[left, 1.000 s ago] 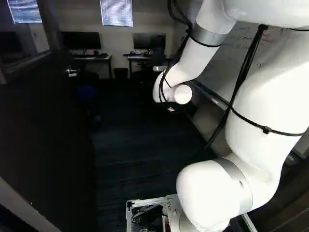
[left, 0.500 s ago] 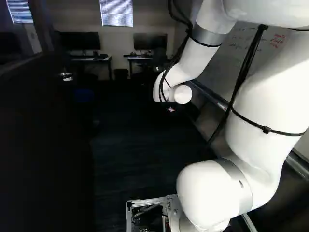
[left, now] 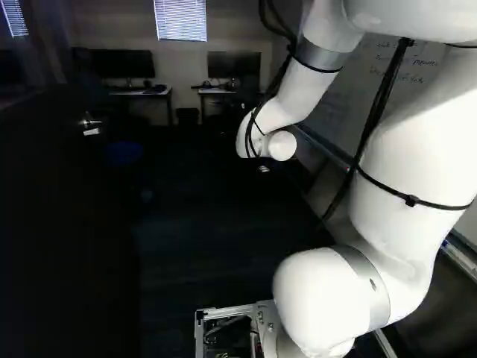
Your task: Open the door and move inside
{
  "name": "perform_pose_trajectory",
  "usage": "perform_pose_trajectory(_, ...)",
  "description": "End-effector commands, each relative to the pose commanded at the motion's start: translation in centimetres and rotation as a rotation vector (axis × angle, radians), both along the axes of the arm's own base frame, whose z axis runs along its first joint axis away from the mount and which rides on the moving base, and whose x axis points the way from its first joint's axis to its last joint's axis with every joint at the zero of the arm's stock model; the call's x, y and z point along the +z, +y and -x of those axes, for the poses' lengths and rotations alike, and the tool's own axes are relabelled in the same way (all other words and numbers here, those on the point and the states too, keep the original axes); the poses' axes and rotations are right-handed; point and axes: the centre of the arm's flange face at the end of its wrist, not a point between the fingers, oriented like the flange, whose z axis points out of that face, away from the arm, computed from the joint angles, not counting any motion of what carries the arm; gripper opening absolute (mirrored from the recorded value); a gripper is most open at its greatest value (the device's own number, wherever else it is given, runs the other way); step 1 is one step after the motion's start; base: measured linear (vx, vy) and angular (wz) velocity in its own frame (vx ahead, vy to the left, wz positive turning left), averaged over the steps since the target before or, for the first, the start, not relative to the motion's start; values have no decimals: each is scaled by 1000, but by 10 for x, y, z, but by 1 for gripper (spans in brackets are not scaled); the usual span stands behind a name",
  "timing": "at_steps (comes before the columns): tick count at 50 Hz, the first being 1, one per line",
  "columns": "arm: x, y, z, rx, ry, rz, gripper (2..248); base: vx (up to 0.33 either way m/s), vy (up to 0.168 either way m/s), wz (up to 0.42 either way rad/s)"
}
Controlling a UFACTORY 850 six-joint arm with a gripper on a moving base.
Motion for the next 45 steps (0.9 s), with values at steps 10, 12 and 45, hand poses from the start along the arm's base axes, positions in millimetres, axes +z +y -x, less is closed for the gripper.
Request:
perform_pose_trajectory(10,0,0,0,0,0,0,247,173,7,3)
perform_pose_trajectory(12,0,0,0,0,0,0,247,169,3,4)
perform_pose_trajectory(45,0,0,0,0,0,0,247,153,4,1)
